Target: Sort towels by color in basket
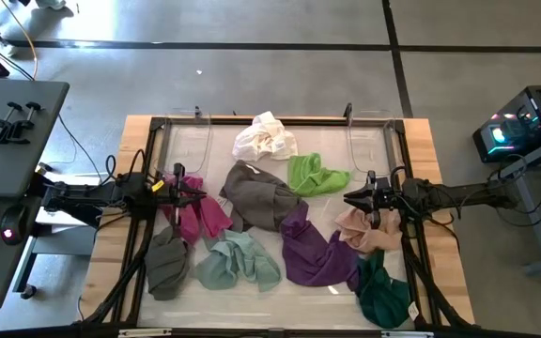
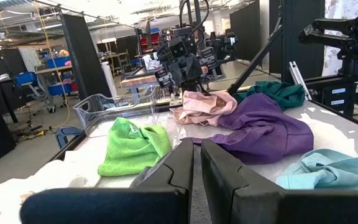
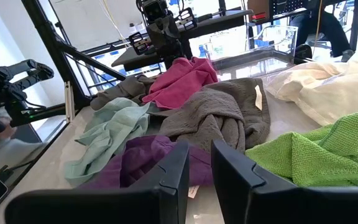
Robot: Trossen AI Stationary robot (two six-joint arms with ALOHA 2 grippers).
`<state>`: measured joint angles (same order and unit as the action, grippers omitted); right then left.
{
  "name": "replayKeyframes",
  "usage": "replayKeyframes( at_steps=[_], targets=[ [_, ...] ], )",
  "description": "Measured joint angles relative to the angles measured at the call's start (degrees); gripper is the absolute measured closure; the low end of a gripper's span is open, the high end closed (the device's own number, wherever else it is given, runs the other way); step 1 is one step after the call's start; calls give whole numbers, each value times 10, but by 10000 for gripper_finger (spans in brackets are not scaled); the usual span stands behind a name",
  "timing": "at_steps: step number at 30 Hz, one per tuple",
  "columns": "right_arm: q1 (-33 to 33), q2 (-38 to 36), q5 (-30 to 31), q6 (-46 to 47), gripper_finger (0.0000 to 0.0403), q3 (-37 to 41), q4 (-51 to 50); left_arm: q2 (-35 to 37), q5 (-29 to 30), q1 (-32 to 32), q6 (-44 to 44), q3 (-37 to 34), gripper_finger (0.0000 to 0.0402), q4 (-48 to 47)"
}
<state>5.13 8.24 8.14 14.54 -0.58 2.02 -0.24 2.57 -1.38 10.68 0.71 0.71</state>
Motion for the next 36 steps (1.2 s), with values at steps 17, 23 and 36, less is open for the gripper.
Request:
replayKeyframes(
  at_steps=[17, 23, 36],
  targets=[
    [0, 0, 0, 0, 341, 0, 0, 0, 0, 0, 0, 0, 381, 0],
    [0, 0, 0, 0, 341, 0, 0, 0, 0, 0, 0, 0, 381, 0],
    [0, 1, 155, 41, 341, 0, 73, 0, 0, -1, -203, 0, 381, 14]
  ],
)
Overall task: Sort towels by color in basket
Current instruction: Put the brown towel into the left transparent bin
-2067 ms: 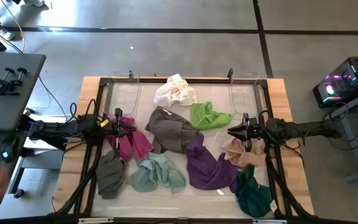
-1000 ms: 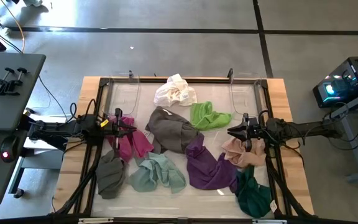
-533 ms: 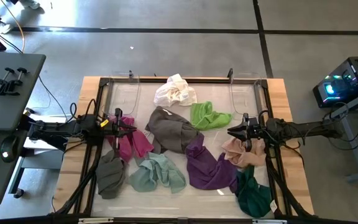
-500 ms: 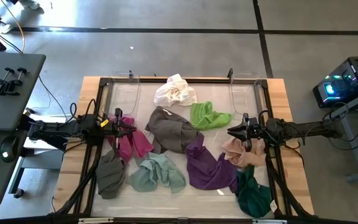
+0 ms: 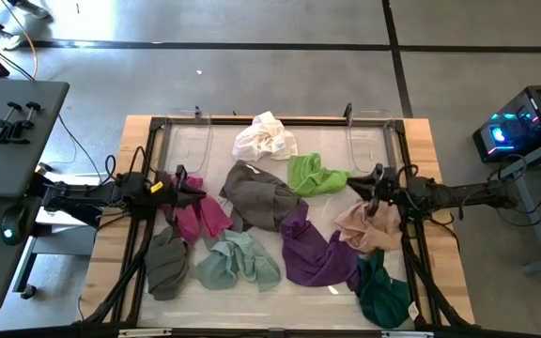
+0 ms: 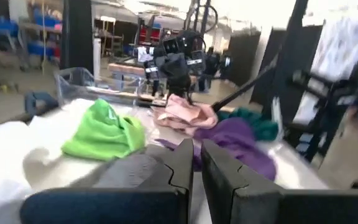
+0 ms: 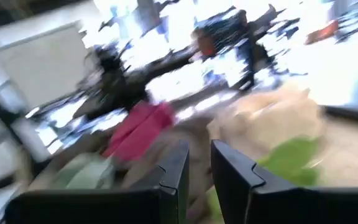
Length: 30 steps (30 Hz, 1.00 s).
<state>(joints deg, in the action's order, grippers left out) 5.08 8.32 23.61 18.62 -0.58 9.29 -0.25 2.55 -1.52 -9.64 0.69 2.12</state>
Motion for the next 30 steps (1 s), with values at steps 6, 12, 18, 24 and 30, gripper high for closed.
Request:
replayKeyframes(
  at_steps=[6, 12, 18, 24, 30],
  targets=[
    [2, 1, -43, -99, 341, -22, 30, 0, 47, 0, -12, 0, 381, 67],
    [20, 7, -48, -136, 341, -108, -126, 0, 55, 0, -2, 0, 381, 86],
    [43, 59, -48, -124, 340, -174, -274, 0, 72, 0, 52, 0, 381, 89],
    [54, 153, -48, -95, 319, -224, -301, -21, 97, -1, 55, 0, 382, 82],
    [54, 269, -60, -35, 236, -337, -425, -87, 135, -1, 84, 0, 400, 96]
  ],
)
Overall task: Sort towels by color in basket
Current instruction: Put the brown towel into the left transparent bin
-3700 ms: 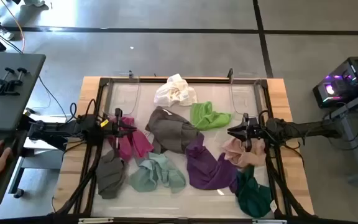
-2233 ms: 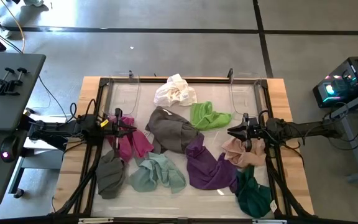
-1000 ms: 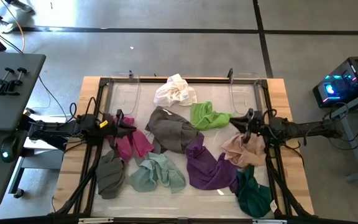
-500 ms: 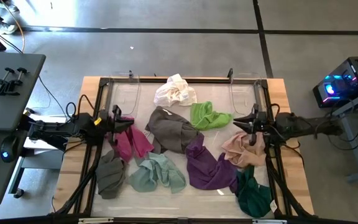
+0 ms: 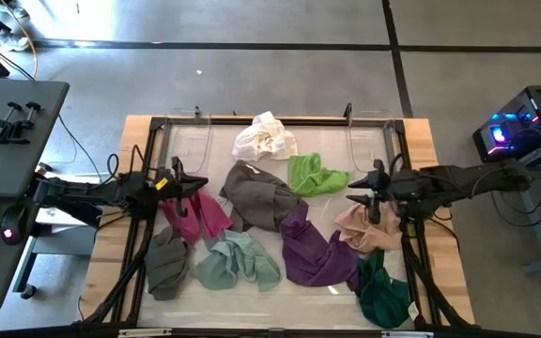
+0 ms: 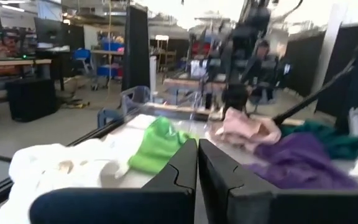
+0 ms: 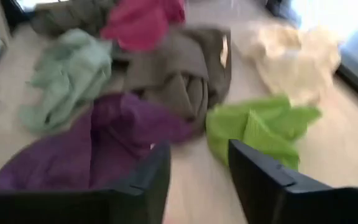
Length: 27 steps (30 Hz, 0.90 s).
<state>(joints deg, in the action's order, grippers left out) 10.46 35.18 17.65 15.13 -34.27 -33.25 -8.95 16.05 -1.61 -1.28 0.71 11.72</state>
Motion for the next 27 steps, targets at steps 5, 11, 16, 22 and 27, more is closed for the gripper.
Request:
replayKeyframes(
  at_steps=[5, 11, 16, 22, 27],
  targets=[
    [0, 100, -26, 86, 161, -96, -147, -70, 1, -10, 19, 0, 401, 67],
    [1, 211, -84, 248, 129, -145, -267, -148, 8, -39, 62, 0, 401, 163],
    [19, 309, -128, 357, 128, -136, -298, -196, 28, -65, 75, 1, 401, 221],
    [42, 412, -116, 426, 130, -135, -331, -253, 74, -114, 128, 28, 401, 222],
    [54, 470, -117, 427, 158, -134, -318, -310, 127, -155, 159, 61, 401, 223]
  ],
)
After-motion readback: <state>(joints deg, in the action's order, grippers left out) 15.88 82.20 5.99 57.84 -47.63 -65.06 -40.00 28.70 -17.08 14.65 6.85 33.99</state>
